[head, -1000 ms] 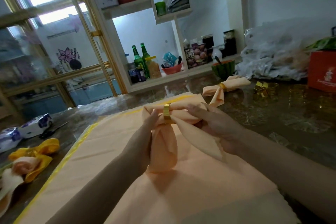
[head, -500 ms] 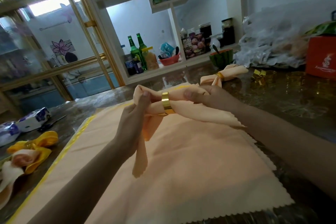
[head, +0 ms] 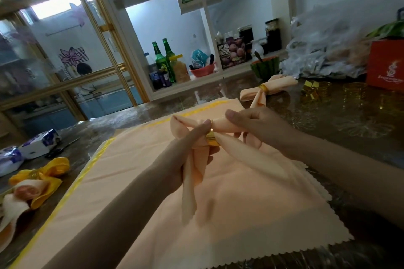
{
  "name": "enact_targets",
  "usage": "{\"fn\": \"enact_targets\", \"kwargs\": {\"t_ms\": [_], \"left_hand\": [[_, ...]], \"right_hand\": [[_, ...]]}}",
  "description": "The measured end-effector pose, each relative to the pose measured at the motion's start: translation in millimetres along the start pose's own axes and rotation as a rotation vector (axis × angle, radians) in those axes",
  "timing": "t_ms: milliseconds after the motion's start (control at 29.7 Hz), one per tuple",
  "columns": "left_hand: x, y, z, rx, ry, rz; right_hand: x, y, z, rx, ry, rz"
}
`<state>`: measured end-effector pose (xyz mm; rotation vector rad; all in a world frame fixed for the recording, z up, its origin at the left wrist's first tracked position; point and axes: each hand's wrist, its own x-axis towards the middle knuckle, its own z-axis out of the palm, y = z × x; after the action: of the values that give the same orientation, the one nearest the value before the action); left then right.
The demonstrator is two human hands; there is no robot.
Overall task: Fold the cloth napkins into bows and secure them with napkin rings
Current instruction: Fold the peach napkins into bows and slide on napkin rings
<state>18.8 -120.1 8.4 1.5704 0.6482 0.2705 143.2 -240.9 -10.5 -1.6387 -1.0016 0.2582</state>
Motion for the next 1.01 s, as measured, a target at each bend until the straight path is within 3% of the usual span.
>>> {"fn": "enact_targets", "kwargs": {"t_ms": [101,303,438,539,708,843,1011], "left_hand": [[-3.7,-1.7,6.5,-0.059,-0.007,0.085],[-2.6,-3.6,6.3,-0.32,-0.056,0.066],[-2.3,-7.8,6.3,-0.375,-0.124,0.11],[-0.3,-9.0,4.1,-0.371,-0.171,0.166],[0.1,-8.6,-2.3,-0.192,-0.239,0.27],[1.3,-5.4,5.2,-0.09,-0.18,0.216],[11.5,-8.7,5.7,-0.061,-0.103,0.212]], "right_hand": [[0.6,-2.2,-3.5,0.071,-0.056,0.132],[1.1,-10.6,-3.9,0.309,-0.136,0.352],[-0.2,-17.4,-10.1,0.465,-0.179,0.604],[-0.7,-18.4,-12.4,0.501,-0.233,0.692],[-3.2,-19.6,-10.7,0.524,-0.228,0.625],[-3.8,-9.9,-4.8,0.535,-0.127,0.522],[-3.3,-5.0,2.9,0.262,-0.04,0.282]]}}
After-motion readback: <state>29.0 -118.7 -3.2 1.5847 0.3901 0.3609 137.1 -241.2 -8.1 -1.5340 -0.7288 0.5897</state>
